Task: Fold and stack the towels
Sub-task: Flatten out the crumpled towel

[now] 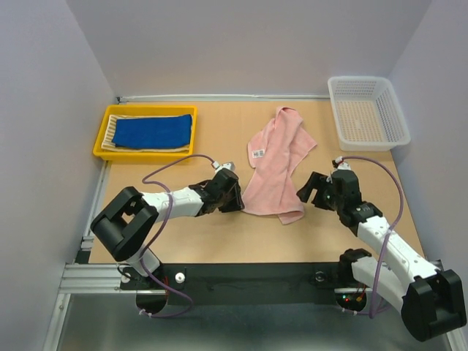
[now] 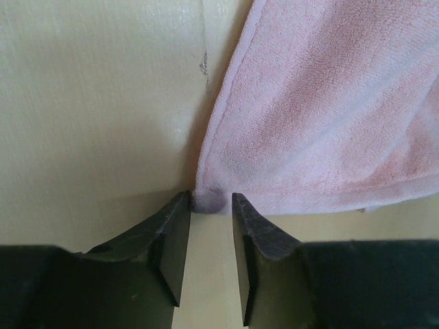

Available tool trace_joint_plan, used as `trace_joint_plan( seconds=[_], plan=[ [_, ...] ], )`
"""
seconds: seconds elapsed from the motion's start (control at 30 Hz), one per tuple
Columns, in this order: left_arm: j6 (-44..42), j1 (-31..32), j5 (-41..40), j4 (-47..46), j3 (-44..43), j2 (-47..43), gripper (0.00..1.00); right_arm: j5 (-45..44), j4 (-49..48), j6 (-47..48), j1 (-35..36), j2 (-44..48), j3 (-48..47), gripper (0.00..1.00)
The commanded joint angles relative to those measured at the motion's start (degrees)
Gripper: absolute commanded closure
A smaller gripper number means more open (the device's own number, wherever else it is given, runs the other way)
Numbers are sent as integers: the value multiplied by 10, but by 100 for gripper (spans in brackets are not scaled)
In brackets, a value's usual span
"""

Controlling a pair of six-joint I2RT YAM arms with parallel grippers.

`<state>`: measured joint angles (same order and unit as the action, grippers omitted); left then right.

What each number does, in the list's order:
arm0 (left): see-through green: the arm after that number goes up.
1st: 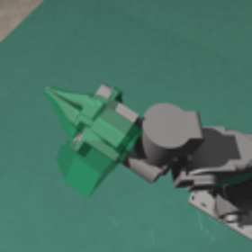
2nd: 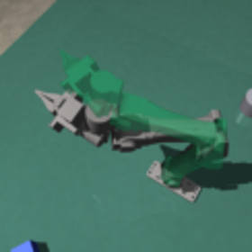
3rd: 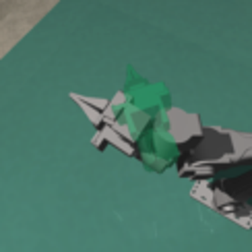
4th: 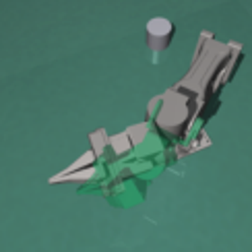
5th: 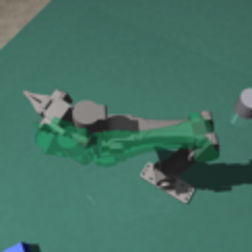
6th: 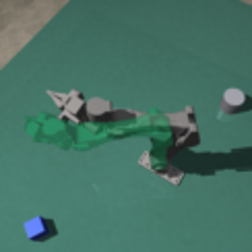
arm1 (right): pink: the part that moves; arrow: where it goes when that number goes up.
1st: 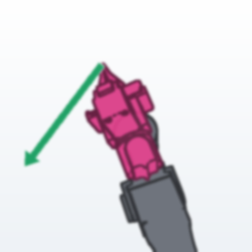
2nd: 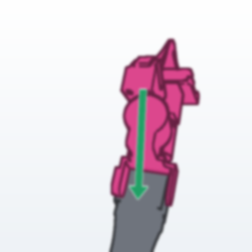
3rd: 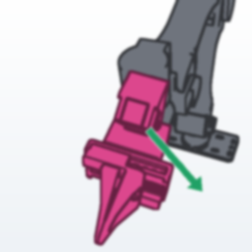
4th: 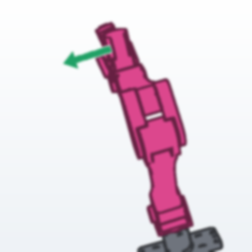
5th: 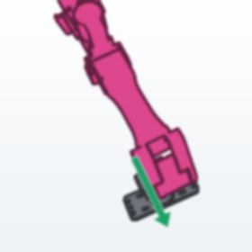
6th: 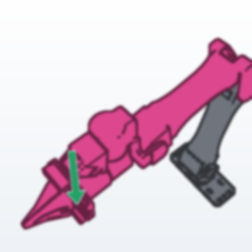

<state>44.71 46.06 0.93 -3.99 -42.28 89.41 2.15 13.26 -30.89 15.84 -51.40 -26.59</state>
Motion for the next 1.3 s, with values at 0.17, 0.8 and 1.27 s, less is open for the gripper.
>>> trace_joint_plan(
  seconds=[0.17, 0.8, 1.27],
  plan=[
    [4, 6, -24, -1, -21, -5, 87, 28, -17, -41, 2, 21, 50, 16],
    [-21, 6, -88, 107, -184, -126, 100, 122, -45, -35, 2, 32, 80, 23],
    [-38, 6, -109, 149, -354, -82, 100, 219, -127, -8, 2, 34, 85, 17]
  ],
)
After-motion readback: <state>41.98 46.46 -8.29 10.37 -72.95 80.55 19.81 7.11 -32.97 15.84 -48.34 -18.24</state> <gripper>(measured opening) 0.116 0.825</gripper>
